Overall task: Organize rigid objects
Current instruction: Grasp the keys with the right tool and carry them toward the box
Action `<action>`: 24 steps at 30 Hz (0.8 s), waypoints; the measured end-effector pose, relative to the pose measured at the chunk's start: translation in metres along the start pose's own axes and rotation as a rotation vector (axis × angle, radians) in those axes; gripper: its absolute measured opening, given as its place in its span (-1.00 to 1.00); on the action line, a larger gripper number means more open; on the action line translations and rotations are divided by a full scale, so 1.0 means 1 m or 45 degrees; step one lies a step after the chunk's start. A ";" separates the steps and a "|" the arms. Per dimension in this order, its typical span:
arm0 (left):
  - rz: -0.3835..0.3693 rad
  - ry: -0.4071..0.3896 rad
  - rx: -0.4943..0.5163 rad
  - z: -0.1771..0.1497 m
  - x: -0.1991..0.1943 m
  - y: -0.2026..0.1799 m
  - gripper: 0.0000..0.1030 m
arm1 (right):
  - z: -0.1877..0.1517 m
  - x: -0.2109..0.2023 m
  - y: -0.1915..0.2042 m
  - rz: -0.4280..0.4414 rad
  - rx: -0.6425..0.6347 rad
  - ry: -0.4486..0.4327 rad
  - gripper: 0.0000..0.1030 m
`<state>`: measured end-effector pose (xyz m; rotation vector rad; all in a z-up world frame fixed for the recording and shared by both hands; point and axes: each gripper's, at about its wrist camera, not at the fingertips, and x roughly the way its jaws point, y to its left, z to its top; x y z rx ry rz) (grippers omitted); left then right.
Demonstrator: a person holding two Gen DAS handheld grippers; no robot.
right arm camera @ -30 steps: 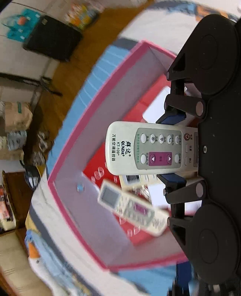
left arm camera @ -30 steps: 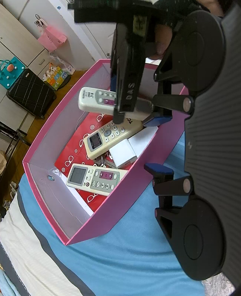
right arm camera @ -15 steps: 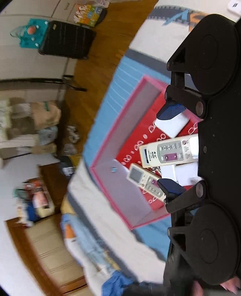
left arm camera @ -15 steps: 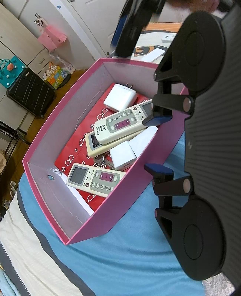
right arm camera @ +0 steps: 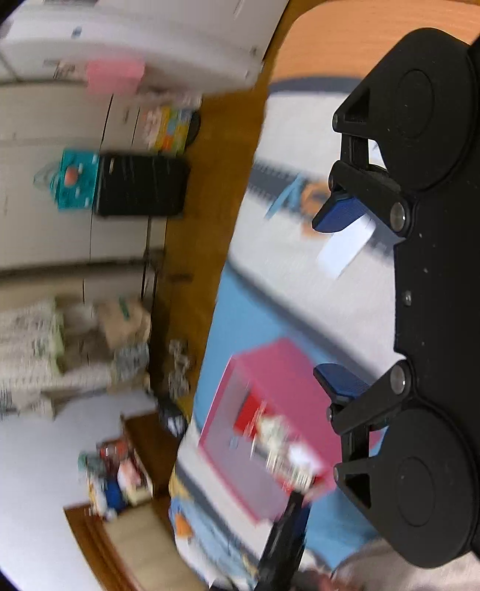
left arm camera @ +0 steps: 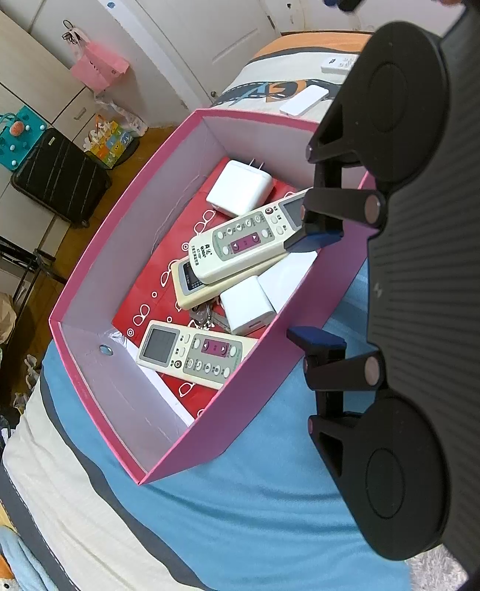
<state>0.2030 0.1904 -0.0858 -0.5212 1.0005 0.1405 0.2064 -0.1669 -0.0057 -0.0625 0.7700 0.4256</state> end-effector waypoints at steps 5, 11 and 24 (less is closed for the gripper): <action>0.028 -0.015 0.007 -0.002 0.000 -0.004 -0.18 | -0.030 0.040 -0.038 -0.145 0.186 0.193 0.36; 0.027 -0.019 0.018 -0.002 -0.001 -0.003 -0.18 | -0.041 0.074 -0.047 -0.059 0.295 0.312 0.26; 0.011 -0.009 0.013 -0.001 0.001 -0.001 -0.16 | -0.058 0.090 -0.032 -0.210 0.117 0.335 -0.93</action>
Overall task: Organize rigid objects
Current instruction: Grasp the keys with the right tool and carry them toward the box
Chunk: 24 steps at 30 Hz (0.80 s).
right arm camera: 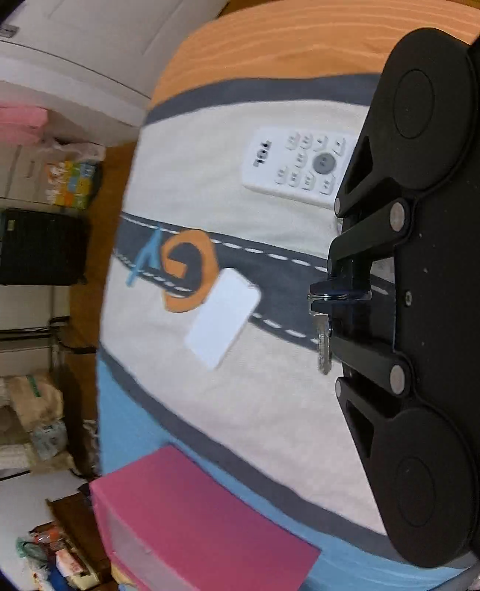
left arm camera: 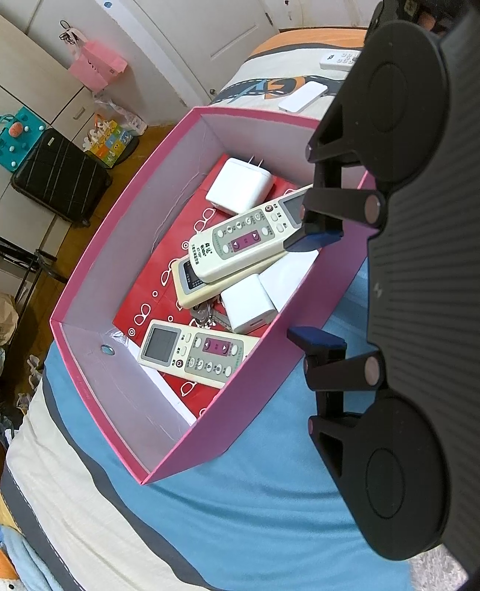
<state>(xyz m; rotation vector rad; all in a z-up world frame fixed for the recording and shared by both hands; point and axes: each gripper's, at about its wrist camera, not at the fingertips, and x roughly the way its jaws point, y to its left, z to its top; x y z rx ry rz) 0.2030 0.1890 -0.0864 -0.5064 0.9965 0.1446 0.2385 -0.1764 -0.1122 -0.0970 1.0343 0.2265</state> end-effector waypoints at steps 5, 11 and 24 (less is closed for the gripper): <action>-0.001 0.000 -0.001 0.000 0.000 0.001 -0.16 | 0.009 -0.031 -0.005 0.139 0.134 -0.102 -0.93; -0.001 0.000 -0.002 0.000 0.000 0.001 -0.17 | 0.015 -0.064 0.011 0.260 0.140 -0.268 -0.93; -0.036 0.001 0.003 0.000 -0.004 0.002 -0.25 | 0.052 -0.121 0.091 0.584 0.049 -0.418 -0.93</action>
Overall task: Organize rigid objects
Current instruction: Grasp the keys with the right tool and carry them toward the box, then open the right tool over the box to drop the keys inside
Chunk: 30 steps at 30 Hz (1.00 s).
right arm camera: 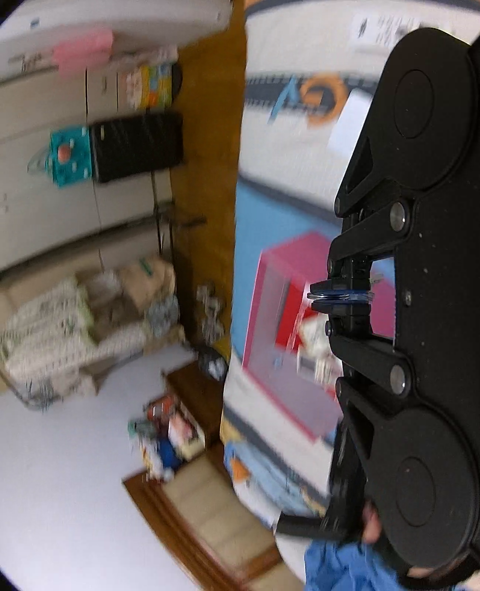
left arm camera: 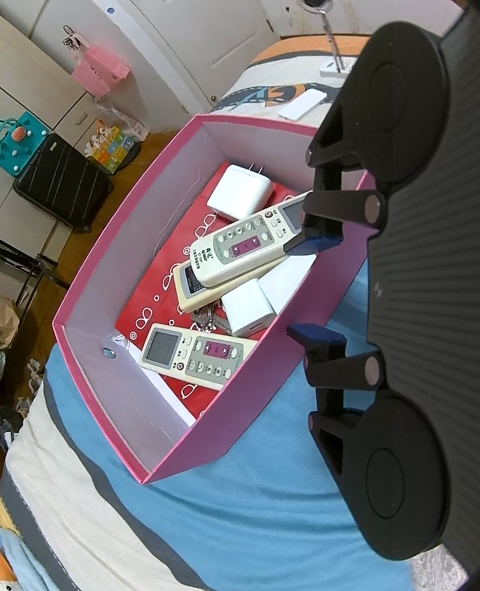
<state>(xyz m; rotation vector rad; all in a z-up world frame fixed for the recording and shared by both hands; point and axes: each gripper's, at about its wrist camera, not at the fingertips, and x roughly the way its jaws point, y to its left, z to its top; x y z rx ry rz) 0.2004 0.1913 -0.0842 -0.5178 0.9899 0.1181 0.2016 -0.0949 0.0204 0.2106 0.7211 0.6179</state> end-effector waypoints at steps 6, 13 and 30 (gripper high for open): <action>-0.054 0.017 -0.029 0.002 -0.003 0.007 -0.32 | 0.023 0.040 0.040 0.125 -0.044 0.029 -0.92; -0.138 0.048 -0.095 0.007 -0.002 0.022 -0.39 | 0.040 0.115 0.068 0.159 -0.055 0.143 -0.92; -0.168 0.048 -0.115 0.008 0.001 0.026 -0.37 | 0.041 0.224 0.047 -0.237 -0.126 0.293 -0.90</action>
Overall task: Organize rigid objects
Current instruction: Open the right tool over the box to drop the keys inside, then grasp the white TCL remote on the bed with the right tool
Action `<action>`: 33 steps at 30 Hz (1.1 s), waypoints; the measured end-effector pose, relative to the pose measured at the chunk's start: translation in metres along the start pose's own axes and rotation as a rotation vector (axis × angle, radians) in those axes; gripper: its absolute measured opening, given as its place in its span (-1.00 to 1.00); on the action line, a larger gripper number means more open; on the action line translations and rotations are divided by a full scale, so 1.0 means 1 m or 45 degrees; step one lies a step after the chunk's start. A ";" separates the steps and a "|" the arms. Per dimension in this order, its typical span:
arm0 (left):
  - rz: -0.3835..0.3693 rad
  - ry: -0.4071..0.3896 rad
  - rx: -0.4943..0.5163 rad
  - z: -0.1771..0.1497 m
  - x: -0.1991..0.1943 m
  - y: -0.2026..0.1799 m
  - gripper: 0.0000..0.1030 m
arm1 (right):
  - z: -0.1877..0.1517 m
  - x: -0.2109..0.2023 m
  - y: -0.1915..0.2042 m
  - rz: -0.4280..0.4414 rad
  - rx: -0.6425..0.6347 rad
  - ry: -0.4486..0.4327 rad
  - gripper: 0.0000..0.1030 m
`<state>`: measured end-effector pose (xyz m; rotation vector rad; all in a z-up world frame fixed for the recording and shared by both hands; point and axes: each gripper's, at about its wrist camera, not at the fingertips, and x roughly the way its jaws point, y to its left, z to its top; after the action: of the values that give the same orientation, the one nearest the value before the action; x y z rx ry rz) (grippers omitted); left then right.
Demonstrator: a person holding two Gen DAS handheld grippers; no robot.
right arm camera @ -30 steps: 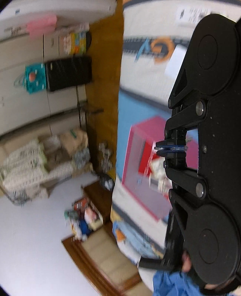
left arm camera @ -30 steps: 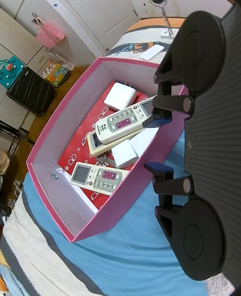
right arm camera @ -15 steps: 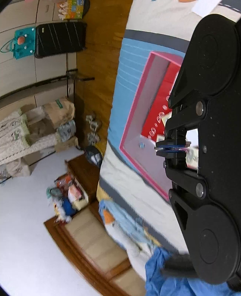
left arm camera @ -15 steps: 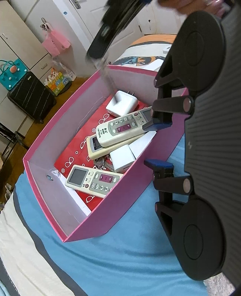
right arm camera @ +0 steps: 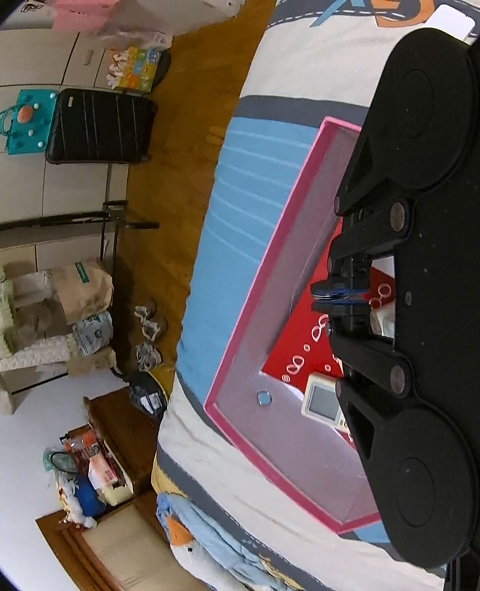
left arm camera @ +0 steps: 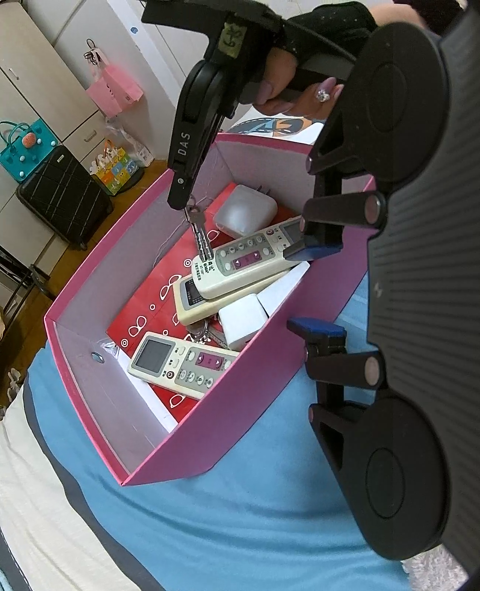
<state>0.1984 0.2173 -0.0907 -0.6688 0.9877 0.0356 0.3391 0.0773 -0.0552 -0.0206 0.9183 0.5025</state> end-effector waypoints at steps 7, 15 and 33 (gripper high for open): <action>0.008 -0.007 0.002 -0.001 0.001 -0.001 -0.35 | 0.000 -0.022 -0.003 0.022 -0.001 -0.062 -0.55; 0.025 -0.011 0.007 -0.002 0.002 -0.003 -0.34 | -0.021 -0.112 -0.033 0.027 0.018 -0.074 -0.32; 0.102 -0.037 0.016 -0.003 0.003 -0.013 -0.34 | -0.118 -0.199 -0.207 -0.249 0.301 0.167 0.10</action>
<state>0.2015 0.2044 -0.0875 -0.6156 0.9860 0.1094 0.2384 -0.2139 -0.0157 0.0713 1.0870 0.2107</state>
